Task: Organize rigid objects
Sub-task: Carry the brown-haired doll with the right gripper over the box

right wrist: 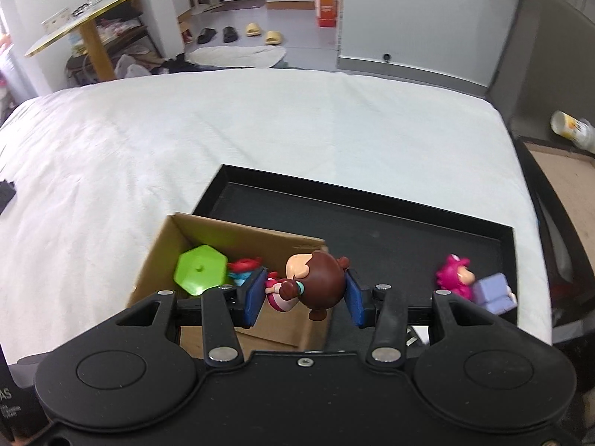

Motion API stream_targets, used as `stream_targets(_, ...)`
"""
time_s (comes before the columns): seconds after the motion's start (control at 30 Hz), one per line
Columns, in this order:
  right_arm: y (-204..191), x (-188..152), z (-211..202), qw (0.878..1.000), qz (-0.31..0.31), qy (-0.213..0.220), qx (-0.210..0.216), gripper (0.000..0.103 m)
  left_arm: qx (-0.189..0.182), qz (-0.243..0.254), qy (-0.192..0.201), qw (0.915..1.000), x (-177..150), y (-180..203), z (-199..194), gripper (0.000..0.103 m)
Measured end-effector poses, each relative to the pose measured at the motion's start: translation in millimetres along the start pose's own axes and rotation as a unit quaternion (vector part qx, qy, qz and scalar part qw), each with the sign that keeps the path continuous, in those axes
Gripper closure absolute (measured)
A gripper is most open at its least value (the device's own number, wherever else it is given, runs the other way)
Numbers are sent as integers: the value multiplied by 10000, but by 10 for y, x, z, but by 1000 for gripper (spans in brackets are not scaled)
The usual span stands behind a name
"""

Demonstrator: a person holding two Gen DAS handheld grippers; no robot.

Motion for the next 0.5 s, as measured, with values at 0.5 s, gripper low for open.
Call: stream_targets(0.5, -451, -214, 465, 9971, -625, -402, -149, 58, -176, -31, -24, 9998, 22, -58, 0, 81)
Point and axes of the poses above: each gripper's, at about its wrist camera, not at the fingertips, and z roughly the way its jaws point, y to its right, x to its top, the point moved 8 cm from there along z, roughly the way its jaws point, and after that the axes turned 12 degrees about -x, right-handed, at the moved point
